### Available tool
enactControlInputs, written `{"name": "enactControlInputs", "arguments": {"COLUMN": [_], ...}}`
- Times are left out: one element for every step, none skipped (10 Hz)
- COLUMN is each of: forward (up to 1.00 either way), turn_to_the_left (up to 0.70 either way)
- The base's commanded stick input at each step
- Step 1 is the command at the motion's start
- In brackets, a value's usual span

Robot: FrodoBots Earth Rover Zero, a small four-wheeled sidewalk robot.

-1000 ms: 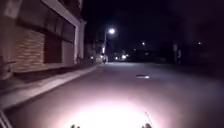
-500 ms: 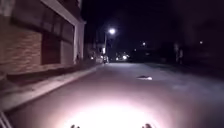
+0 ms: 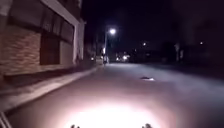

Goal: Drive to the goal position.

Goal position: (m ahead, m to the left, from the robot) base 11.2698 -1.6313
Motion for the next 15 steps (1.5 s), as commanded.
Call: {"name": "enactControlInputs", "arguments": {"forward": [0.5, 0.5, 0.5, 0.5, 0.5, 0.5, 0.5, 0.5, 0.5, 0.5, 0.5, 0.5, 0.5, 0.5, 0.5], "turn_to_the_left": [0.0, 0.0, 0.0, 0.0, 0.0, 0.0, 0.0, 0.0, 0.0, 0.0, 0.0, 0.0, 0.0, 0.0, 0.0]}}
